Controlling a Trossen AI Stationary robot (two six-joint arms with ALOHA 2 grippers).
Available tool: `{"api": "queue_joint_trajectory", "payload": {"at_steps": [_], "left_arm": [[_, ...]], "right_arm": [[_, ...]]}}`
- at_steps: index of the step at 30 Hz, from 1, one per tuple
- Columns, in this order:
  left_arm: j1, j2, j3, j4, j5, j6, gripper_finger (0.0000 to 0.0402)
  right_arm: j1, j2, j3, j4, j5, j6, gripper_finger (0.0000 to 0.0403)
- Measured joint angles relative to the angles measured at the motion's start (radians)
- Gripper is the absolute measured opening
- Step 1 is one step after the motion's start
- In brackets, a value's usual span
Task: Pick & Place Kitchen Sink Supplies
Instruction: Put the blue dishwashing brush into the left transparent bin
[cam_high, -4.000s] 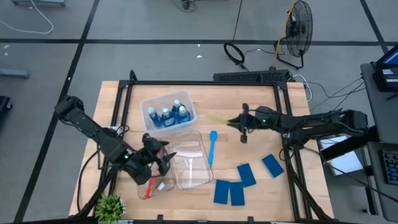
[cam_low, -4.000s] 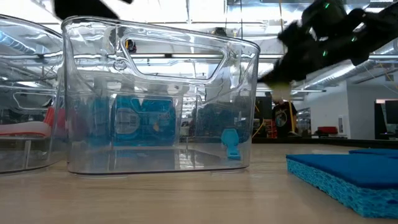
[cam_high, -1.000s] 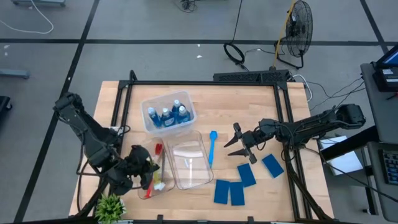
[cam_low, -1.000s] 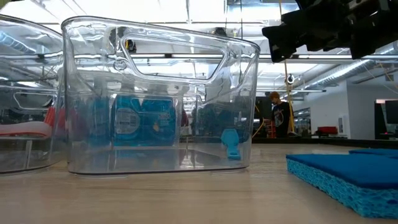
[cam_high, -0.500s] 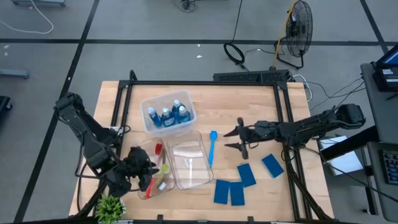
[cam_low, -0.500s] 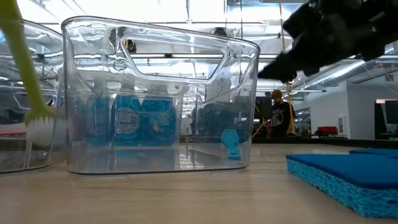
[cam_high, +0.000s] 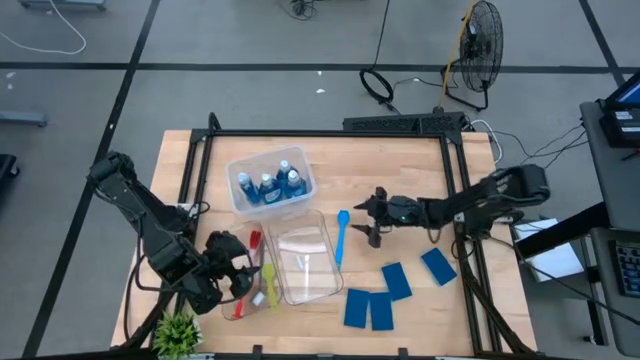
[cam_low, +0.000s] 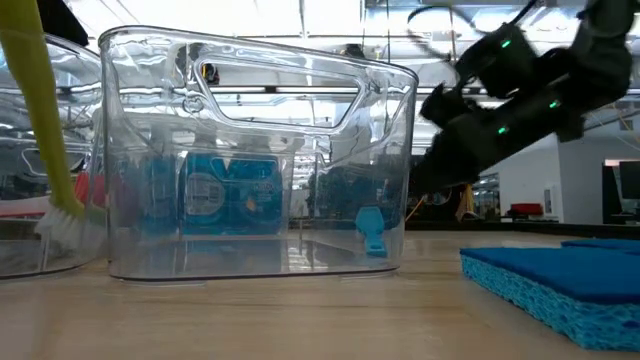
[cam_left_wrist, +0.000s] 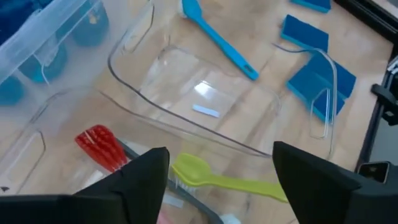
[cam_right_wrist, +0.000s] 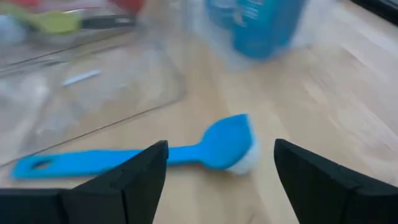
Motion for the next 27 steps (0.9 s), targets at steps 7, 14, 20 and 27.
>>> {"api": "queue_joint_trajectory", "payload": {"at_steps": [7, 14, 20, 27], "left_arm": [[0.011, 0.0, 0.0, 0.001, -0.005, 0.046, 0.03], [0.011, 0.0, -0.01, 0.003, -0.025, 0.051, 0.0279], [0.011, 0.0, -0.048, 0.024, -0.024, 0.046, 0.0264], [0.011, 0.0, -0.06, 0.026, -0.039, 0.029, 0.0256]], "right_arm": [[-0.098, 0.179, 0.113, 0.003, -0.105, 0.132, 0.0283], [-0.104, 0.299, 0.198, -0.025, -0.157, 0.147, 0.0266], [-0.105, 0.296, 0.202, -0.061, -0.152, 0.123, 0.0192], [-0.104, 0.253, 0.201, -0.072, -0.169, 0.075, 0.005]]}}
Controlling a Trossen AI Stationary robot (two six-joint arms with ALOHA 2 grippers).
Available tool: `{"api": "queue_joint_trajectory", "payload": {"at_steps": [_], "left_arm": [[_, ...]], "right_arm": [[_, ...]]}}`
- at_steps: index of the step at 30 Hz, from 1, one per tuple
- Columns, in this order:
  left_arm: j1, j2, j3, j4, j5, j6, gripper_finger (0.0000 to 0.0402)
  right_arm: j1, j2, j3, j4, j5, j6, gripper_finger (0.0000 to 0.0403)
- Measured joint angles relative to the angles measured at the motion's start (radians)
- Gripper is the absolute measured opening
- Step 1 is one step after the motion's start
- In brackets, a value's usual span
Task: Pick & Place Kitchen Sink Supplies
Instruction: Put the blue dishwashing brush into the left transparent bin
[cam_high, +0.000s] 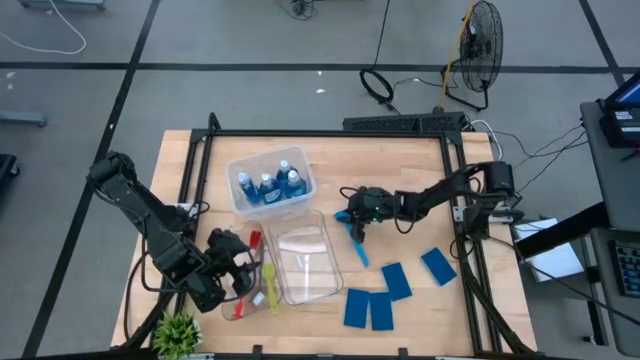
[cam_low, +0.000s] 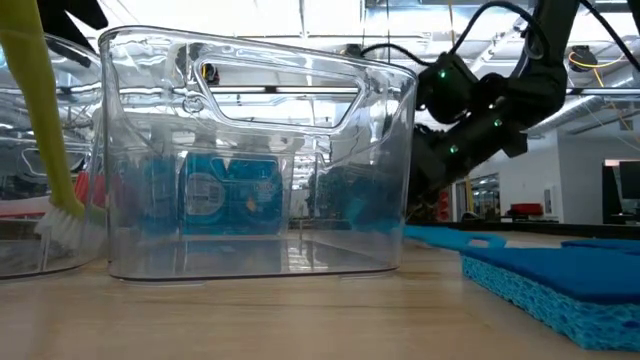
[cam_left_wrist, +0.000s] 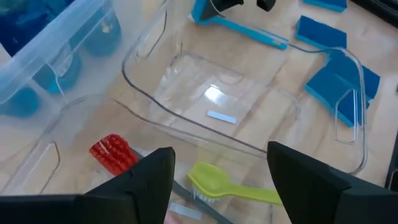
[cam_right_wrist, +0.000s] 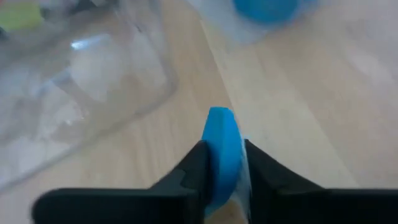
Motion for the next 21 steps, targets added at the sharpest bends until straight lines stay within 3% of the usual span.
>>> {"api": "queue_joint_trajectory", "payload": {"at_steps": [7, 12, 16, 21], "left_arm": [[0.014, 0.0, 0.0, 0.009, -0.151, 0.073, 0.0266], [0.076, 0.0, 0.0, 0.155, -0.294, 0.263, 0.0257], [0.165, 0.02, -0.029, 0.498, -0.301, 0.601, 0.0247], [0.302, 0.113, -0.084, 1.051, -0.062, 1.038, 0.0244]], "right_arm": [[0.002, -0.139, -0.002, -0.002, 0.012, -0.117, 0.0041], [0.038, -0.302, -0.002, 0.025, 0.012, -0.265, 0.0039], [0.111, -0.401, -0.002, 0.072, 0.012, -0.395, 0.0039], [0.211, -0.451, -0.002, 0.165, 0.012, -0.543, 0.0039]]}}
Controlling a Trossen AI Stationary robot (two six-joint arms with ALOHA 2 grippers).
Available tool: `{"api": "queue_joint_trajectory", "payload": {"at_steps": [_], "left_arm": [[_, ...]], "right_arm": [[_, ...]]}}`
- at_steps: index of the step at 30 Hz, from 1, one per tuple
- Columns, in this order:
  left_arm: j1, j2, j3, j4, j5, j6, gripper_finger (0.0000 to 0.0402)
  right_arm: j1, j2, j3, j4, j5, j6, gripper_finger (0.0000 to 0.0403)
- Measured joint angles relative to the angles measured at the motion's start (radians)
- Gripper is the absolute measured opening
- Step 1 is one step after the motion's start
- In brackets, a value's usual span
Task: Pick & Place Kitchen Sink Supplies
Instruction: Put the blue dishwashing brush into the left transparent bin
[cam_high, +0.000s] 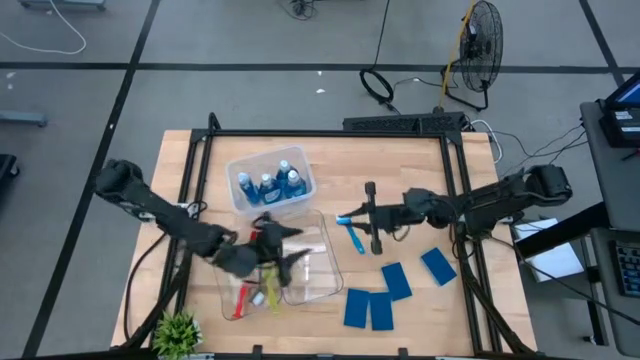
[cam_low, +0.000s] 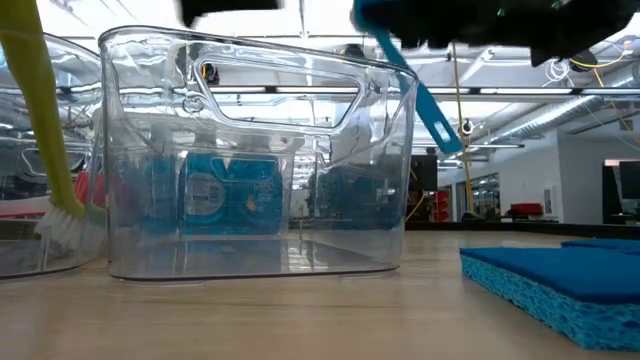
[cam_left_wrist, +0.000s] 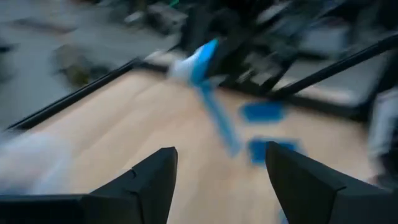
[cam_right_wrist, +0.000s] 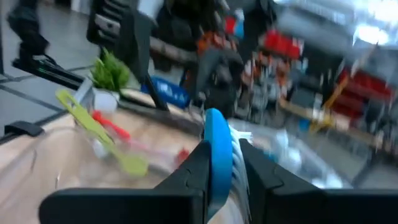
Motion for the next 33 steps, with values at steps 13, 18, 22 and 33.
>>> {"api": "queue_joint_trajectory", "payload": {"at_steps": [13, 18, 22, 33], "left_arm": [[0.273, 0.299, -0.007, 0.621, 0.477, 0.194, 0.0243], [0.321, 0.351, 0.003, 0.735, 0.605, 0.168, 0.0244], [0.345, 0.39, 0.04, 0.748, 0.676, 0.155, 0.0244], [0.346, 0.331, 0.065, 0.511, 0.68, 0.147, 0.0245]], "right_arm": [[0.14, -0.002, 0.0, 0.202, 0.003, -0.191, 0.0039], [0.139, 0.003, 0.0, 0.208, 0.0, -0.188, 0.0039], [0.139, 0.019, 0.0, 0.224, 0.0, -0.188, 0.0039], [0.147, 0.023, 0.0, 0.159, 0.013, -0.106, 0.0039]]}}
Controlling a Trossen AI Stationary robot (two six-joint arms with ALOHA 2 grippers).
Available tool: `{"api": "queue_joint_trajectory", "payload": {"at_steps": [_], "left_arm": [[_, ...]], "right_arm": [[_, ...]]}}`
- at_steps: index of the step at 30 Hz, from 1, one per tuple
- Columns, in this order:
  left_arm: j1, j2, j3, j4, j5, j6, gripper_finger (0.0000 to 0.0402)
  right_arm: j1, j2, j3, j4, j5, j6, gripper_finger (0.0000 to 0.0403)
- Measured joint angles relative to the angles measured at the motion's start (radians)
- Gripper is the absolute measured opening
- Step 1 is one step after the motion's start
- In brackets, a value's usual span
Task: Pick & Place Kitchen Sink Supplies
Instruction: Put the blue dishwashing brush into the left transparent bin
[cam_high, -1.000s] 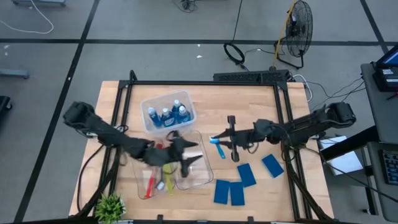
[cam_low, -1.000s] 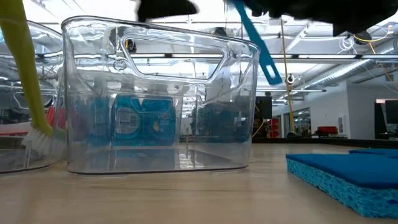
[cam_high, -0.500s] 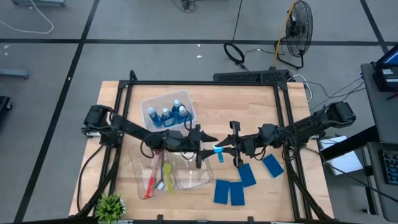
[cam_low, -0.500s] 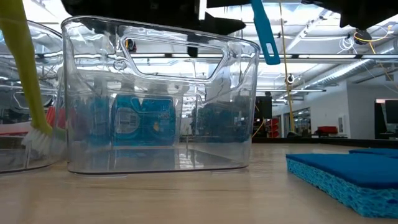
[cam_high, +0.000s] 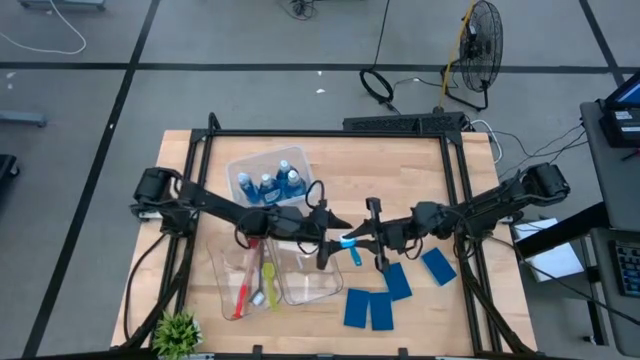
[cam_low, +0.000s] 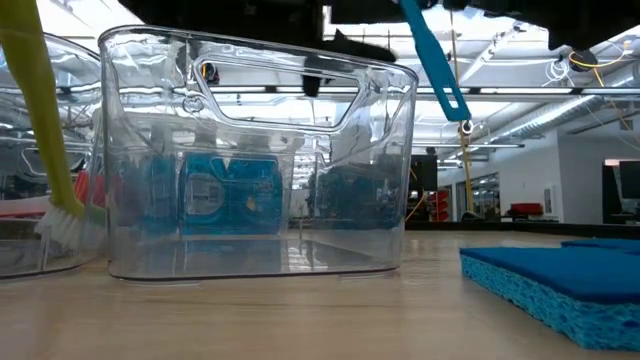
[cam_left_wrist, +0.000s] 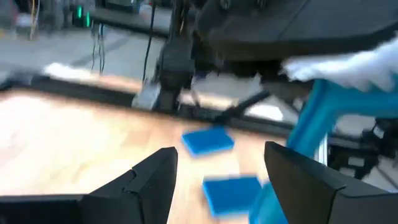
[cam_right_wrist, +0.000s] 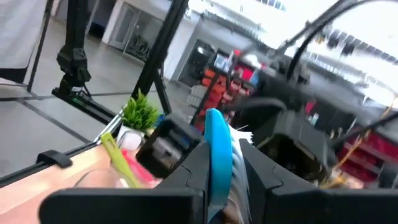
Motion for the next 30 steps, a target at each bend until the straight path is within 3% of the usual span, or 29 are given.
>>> {"api": "queue_joint_trajectory", "payload": {"at_steps": [5, 10, 27, 30], "left_arm": [[-0.018, -0.076, -0.001, -0.171, -0.017, -0.035, 0.0246], [-0.058, -0.09, 0.001, -0.158, 0.024, -0.033, 0.0246], [-0.047, -0.07, 0.0, -0.055, -0.038, -0.005, 0.0246], [-0.04, -0.07, 0.0, -0.04, -0.036, -0.005, 0.0246]], "right_arm": [[0.002, -0.001, 0.001, -0.075, 0.091, 0.027, 0.0039], [-0.002, 0.001, 0.001, -0.078, 0.135, 0.008, 0.0039], [0.019, 0.0, 0.001, 0.072, 0.085, -0.048, 0.0039], [0.019, 0.0, 0.001, 0.105, 0.031, -0.048, 0.0039]]}}
